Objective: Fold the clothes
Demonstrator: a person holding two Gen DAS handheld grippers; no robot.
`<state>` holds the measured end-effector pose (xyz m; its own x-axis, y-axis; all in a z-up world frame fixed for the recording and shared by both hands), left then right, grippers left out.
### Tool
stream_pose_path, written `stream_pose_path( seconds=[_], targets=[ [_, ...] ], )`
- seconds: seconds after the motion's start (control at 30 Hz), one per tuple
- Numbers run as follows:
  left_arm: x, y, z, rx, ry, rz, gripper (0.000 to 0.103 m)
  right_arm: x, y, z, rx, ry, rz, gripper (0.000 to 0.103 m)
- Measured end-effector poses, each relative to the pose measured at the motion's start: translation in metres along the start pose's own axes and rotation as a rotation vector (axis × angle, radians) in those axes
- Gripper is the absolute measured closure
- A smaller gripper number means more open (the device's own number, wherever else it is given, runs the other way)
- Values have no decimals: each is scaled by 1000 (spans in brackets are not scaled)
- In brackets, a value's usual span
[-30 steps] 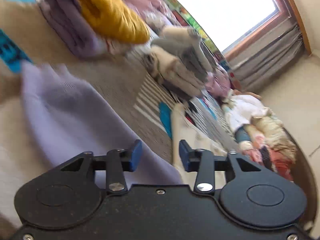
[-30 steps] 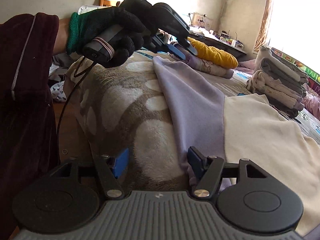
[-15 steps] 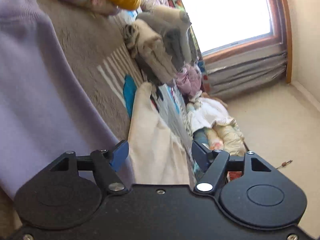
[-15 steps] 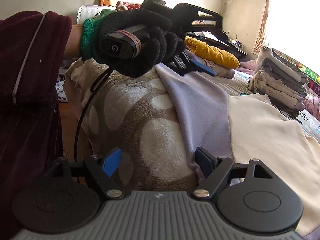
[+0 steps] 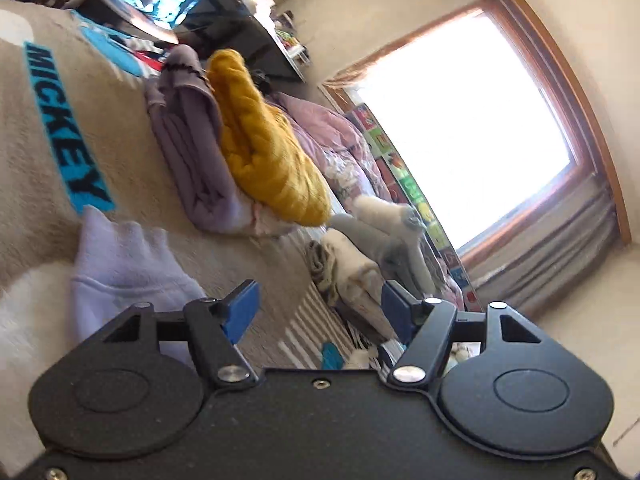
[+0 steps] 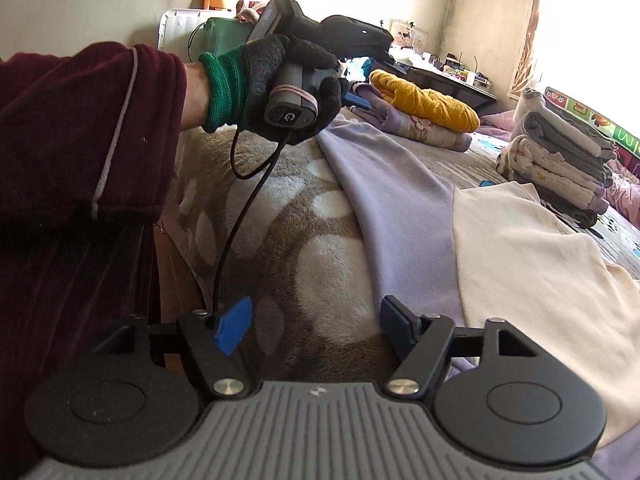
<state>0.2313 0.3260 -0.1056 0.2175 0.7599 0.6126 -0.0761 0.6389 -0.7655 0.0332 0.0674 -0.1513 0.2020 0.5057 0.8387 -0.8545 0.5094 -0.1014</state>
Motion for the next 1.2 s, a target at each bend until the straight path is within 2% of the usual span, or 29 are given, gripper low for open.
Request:
stream_pose_path(
  seconds=[0.1,0.23,0.33,0.43,0.47,0.5,0.57,0.6,0.67,0.73,0.77,0.83,0.9,1.0,1.03,1.13,1.2],
  targets=[
    [-37,-39,-13,-61,108,-108,36,-9,-22,35,-24,-48,-119,37],
    [-97,-87,-19,-150,258,-213,36,-28,-88,87,-149,-154,-377,38],
    [-144,-120,-20,-220,365,-235,37,-48,-154,111,-258,-228,-598,37],
    [-200,-145,-17,-260,493,-244,37,-78,-207,119,-311,-254,-797,38],
    [-219,-152,-16,-259,527,-280,37,-93,-221,123,-334,-253,-888,37],
    [-239,-159,-13,-244,550,-376,37,-110,-234,128,-357,-241,-973,42],
    [-278,-172,-7,-211,593,-569,37,-131,-240,139,-410,-234,-999,57],
    [-293,-180,-3,-205,592,-663,38,-134,-241,144,-424,-246,-997,57],
    [-303,-199,8,-233,510,-815,38,-134,-244,155,-443,-281,-987,52],
    [-312,-207,9,-222,465,-847,38,-129,-249,156,-455,-303,-943,50],
    [-324,-206,7,-209,483,-886,38,-126,-253,154,-461,-306,-919,50],
    [-356,-197,5,-177,561,-1022,38,-129,-266,155,-528,-296,-914,52],
    [-366,-204,17,-181,487,-1169,39,-137,-277,162,-605,-289,-933,51],
    [-366,-229,35,-247,381,-1205,39,-161,-288,182,-669,-298,-1025,48],
    [-370,-231,37,-256,385,-1197,39,-169,-293,186,-665,-308,-1069,48],
    [-407,-226,34,-256,524,-1235,39,-185,-313,191,-643,-347,-1174,48],
    [-415,-225,35,-238,493,-1257,39,-191,-327,191,-609,-367,-1221,48]
  ],
)
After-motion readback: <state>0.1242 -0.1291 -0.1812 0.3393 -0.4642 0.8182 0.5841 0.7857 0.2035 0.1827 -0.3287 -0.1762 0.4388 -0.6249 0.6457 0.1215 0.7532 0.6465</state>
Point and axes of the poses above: each gripper's, at about its wrist camera, not at the fingertips, and z roughly against the way its jaws point, y to its left, x to its top, the point moved 7 cm from there along -z, roughly the way its jaws point, and after that the axes turned 3 degrees about -z, right-handed, at the moved point
